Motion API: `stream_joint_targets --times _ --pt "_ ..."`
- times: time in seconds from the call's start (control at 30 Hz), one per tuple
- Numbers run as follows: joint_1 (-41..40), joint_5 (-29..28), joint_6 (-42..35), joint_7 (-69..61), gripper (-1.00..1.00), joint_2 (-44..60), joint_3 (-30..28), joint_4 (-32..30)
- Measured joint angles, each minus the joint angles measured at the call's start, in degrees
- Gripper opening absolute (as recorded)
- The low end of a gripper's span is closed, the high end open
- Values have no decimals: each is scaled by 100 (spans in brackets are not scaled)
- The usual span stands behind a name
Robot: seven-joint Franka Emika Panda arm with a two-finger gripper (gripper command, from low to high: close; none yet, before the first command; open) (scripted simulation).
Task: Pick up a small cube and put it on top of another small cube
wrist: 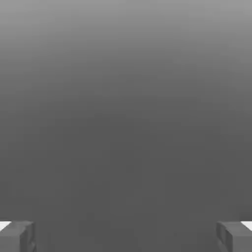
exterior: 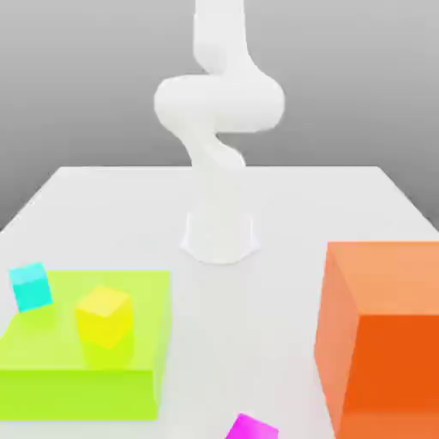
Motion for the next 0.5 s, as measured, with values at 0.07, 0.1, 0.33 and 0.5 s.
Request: stream_joint_targets --times 0.07,0.1,0.33,0.5 --pt "144 -255 161 -385 0 427 190 45" --pt "224 -380 242 -590 0 641 277 59" --pt "835 -1129 811 -2148 0 2140 800 136" --pt "1294 -1452 1240 -3412 0 3180 1110 180"
